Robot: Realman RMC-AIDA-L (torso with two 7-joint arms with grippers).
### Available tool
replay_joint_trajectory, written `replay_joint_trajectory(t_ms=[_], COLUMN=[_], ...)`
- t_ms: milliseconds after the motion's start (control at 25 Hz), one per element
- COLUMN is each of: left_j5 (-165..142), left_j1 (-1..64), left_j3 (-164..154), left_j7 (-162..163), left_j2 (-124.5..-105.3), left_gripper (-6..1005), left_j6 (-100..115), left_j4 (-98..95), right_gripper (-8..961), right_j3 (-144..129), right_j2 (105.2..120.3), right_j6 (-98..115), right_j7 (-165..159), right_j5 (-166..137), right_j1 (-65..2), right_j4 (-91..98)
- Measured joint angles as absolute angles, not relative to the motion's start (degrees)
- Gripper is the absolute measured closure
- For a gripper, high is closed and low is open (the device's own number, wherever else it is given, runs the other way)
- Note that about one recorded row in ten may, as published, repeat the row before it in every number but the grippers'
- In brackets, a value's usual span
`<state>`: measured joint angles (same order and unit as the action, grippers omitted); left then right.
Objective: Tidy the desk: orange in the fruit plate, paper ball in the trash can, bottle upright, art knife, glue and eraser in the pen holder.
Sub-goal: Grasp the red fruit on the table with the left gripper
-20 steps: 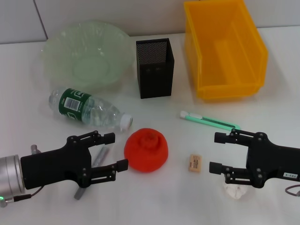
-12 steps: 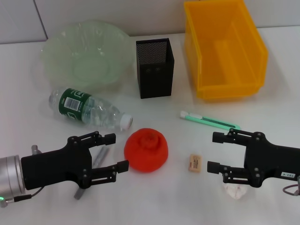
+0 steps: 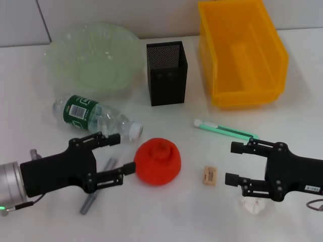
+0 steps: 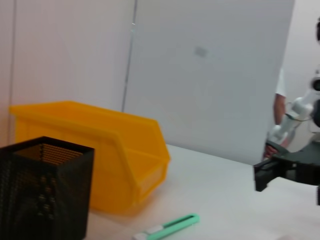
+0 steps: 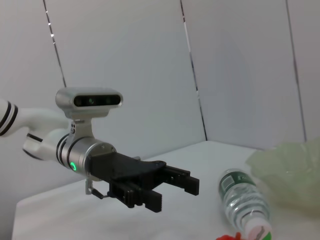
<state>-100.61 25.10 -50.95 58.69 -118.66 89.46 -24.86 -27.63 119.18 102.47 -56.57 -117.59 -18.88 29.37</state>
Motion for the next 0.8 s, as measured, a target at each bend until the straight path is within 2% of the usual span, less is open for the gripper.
replay_joint_trajectory(t_ms=[480, 800], left_j5=[-99.01, -98.71], left_j1=[34.73, 36.92], left_j3=[-52.49, -52.37], left_j7=[48.29, 44.74], left_j2=[-119.18, -119.18], left_gripper=[234, 243], left_j6=[78.37, 74.22], left_j4=[-10.14, -6.27], right_gripper=[191, 191], right_j3=[-23.92, -24.34], right_j2=[119.13, 119.17], right_j6=[107.25, 107.66], right_j7=[-54.98, -54.67], right_j5=[-105.87, -105.78], right_j1=[-15.7, -15.83], right_j4=[28.64, 28.56])
